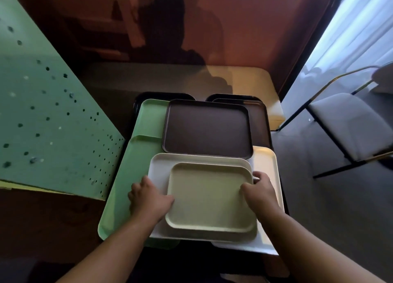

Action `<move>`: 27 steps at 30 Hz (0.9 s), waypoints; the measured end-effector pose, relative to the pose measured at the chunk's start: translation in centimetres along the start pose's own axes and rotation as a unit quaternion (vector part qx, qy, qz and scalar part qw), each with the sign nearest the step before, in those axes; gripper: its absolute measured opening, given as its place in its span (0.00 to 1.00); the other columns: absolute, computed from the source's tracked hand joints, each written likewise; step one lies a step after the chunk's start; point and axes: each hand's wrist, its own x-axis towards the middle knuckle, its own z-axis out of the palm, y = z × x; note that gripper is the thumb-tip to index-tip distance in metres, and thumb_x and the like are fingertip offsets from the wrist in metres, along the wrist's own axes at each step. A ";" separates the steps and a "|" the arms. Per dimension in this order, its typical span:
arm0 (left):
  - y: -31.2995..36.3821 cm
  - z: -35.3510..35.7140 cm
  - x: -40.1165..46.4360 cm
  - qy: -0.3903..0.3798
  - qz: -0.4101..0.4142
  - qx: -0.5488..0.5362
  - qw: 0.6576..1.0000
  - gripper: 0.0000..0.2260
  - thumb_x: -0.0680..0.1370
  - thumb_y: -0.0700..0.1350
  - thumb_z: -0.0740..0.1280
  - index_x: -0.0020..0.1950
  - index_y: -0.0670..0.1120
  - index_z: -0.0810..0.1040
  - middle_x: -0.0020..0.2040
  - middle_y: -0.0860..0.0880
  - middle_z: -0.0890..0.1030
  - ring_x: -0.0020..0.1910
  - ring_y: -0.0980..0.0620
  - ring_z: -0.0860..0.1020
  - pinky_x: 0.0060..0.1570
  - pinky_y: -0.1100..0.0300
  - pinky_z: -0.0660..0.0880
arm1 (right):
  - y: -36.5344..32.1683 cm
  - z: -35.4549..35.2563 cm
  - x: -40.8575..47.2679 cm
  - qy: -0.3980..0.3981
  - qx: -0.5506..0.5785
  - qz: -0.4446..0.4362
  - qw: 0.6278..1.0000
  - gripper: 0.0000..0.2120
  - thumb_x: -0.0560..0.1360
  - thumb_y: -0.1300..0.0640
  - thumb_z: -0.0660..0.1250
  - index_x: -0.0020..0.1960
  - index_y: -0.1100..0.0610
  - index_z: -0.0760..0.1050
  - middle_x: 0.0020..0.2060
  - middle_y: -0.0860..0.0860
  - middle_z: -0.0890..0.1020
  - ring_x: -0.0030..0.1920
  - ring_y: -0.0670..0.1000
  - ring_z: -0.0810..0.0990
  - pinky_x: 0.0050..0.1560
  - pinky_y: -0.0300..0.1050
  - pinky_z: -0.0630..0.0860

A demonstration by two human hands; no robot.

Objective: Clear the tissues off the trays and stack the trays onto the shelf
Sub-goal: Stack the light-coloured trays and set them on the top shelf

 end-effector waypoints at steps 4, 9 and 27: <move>2.0 -1.1 0.5 0.012 0.026 -0.022 0.999 0.40 0.67 0.53 0.73 0.75 0.44 0.60 0.68 0.39 0.66 0.65 0.38 0.66 0.60 0.47 0.71 | -1.1 -1.0 0.5 0.042 0.050 -0.028 0.997 0.23 0.73 0.63 0.65 0.67 0.52 0.76 0.49 0.50 0.84 0.48 0.53 0.83 0.51 0.54 0.83; 6.6 -3.1 4.2 0.021 0.047 -0.050 0.997 0.38 0.68 0.53 0.72 0.74 0.44 0.63 0.67 0.39 0.66 0.65 0.37 0.66 0.60 0.47 0.71 | -6.3 -1.9 2.8 0.041 0.071 -0.065 0.994 0.15 0.74 0.64 0.65 0.49 0.43 0.78 0.44 0.48 0.83 0.47 0.52 0.82 0.50 0.56 0.84; 13.9 -2.4 14.4 0.086 0.093 -0.031 0.991 0.30 0.72 0.55 0.71 0.69 0.41 0.68 0.68 0.40 0.67 0.66 0.37 0.66 0.60 0.48 0.70 | -12.4 1.2 15.0 0.031 -0.029 -0.019 0.999 0.13 0.70 0.60 0.61 0.49 0.49 0.81 0.48 0.56 0.84 0.49 0.60 0.83 0.49 0.63 0.85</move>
